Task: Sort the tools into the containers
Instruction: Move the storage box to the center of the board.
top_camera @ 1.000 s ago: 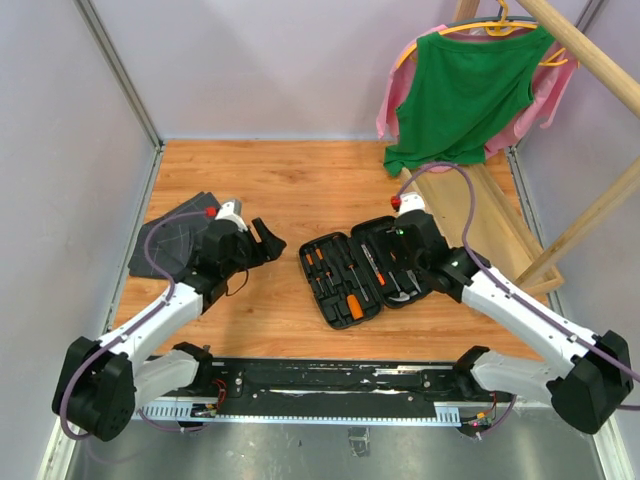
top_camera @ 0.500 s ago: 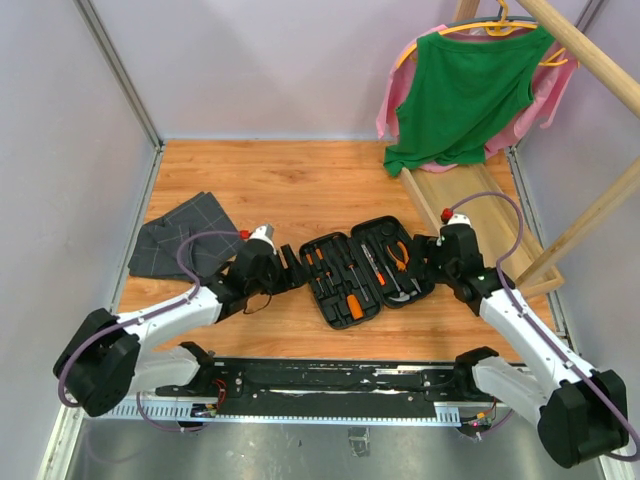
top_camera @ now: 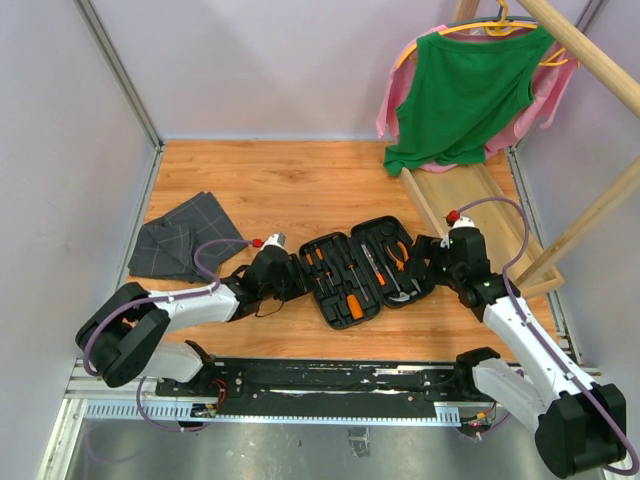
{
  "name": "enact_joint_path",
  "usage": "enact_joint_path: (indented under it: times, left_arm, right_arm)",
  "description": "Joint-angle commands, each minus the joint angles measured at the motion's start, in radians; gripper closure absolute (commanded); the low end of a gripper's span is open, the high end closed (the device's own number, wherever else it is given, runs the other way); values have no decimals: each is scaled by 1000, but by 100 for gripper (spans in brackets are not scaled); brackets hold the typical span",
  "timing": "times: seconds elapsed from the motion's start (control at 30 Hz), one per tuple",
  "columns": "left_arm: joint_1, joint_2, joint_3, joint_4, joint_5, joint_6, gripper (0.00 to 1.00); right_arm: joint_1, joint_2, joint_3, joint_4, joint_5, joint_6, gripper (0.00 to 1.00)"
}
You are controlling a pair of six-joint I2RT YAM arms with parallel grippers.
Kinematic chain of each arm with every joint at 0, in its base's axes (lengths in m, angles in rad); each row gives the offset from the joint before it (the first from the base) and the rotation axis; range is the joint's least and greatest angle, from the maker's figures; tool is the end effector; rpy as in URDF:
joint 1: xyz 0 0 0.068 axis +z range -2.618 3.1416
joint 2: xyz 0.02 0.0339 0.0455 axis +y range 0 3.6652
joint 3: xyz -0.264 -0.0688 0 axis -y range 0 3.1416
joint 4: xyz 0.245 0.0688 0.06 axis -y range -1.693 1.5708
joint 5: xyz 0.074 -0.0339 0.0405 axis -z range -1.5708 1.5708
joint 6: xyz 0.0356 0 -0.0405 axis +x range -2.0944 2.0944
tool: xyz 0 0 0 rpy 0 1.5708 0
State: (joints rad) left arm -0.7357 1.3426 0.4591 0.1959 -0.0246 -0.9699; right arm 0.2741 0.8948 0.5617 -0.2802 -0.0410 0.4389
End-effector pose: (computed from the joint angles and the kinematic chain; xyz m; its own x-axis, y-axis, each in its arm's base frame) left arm 0.1835 -0.1650 0.1498 -0.8078 -0.3810 -0.4498 -0.0168 0.7776 -0.6286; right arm 0.1879 0.0543 0.2330 -0.6302 0.2639 -0.7302 -0.0386 0.9287 0.3689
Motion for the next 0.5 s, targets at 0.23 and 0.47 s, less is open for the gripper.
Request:
enact_joint_path:
  times: [0.23,0.47]
  left_arm:
    - [-6,-9,-9,75,-67,14,84]
    - [61,-72,-54,40,-49,44,99]
  right_arm:
    - [-21,13,-20,34,-52,31,7]
    - [-24,34,-22,55,-73,43,7]
